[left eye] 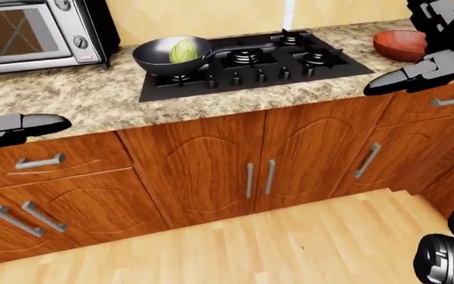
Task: Pick the artichoke from the pan and place it in the bowl.
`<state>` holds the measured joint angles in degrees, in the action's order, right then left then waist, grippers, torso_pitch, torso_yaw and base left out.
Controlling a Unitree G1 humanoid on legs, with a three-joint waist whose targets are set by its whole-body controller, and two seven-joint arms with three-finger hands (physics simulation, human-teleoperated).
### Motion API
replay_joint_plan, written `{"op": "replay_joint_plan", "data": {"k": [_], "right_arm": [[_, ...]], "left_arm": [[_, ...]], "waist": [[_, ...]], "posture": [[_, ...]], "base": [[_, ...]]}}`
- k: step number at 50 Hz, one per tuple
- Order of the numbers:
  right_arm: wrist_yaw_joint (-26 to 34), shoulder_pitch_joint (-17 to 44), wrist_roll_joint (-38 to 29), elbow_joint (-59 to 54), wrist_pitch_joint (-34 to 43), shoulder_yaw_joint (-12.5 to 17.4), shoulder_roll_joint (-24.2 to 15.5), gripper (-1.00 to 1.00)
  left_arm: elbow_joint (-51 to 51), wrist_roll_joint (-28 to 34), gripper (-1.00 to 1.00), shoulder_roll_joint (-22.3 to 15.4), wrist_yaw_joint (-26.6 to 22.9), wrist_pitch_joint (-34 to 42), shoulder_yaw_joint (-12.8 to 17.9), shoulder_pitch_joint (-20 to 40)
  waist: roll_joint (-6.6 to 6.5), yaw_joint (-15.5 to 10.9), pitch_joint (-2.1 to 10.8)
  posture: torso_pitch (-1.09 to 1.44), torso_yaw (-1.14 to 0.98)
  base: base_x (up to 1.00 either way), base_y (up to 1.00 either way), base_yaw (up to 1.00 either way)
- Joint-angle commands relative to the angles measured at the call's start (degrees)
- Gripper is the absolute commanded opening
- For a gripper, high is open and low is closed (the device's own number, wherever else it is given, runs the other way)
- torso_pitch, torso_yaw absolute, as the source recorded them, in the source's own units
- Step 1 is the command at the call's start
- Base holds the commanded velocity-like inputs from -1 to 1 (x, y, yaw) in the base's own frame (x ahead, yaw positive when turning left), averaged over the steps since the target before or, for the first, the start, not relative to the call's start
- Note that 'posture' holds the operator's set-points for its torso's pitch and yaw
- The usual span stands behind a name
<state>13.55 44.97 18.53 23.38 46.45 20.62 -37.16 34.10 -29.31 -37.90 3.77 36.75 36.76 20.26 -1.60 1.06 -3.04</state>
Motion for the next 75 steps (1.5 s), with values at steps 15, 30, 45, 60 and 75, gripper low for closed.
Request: {"op": "replay_joint_plan", "data": {"k": [15,30,45,60,75], "right_arm": [[-0.36,2.02,1.14,-0.48,-0.58,-1.03,-0.91,1.00],[0.40,3.06,0.31,-0.86,0.04,-1.07,-1.07,1.00],[0.46,4.36,1.60,-0.62,1.29,-0.31,-2.52,1.00],[0.20,2.31,1.53,0.45,0.57,-0.38,-1.48,1.00],[0.04,2.62,1.93,-0.17,0.34,-0.04,-1.81,1.00]], "left_arm": [[-1.74,4.09,1.00,0.69,-1.63,-2.93,-0.39,0.21],[-2.26,2.68,1.00,-1.51,-1.47,-1.49,2.05,1.92],[-1.91,2.14,1.00,-2.27,-0.72,-1.46,1.75,2.03],[-1.87,1.86,1.00,-3.28,-0.77,-0.72,2.19,2.76],[-1.52,1.21,1.00,-3.83,-0.55,-0.38,2.34,2.86]], "waist": [[2.10,-1.11,0.45],[-5.32,-0.10,2.05],[3.16,-0.85,0.89],[-3.11,-0.78,1.35],[2.84,-1.06,0.93]], "posture": [[0.00,0.00],[0.00,0.00],[0.00,0.00],[0.00,0.00],[0.00,0.00]], "base": [[0.15,0.27,0.00],[0.15,0.27,0.00],[0.15,0.27,0.00],[0.15,0.20,0.00],[0.15,0.07,0.00]]}}
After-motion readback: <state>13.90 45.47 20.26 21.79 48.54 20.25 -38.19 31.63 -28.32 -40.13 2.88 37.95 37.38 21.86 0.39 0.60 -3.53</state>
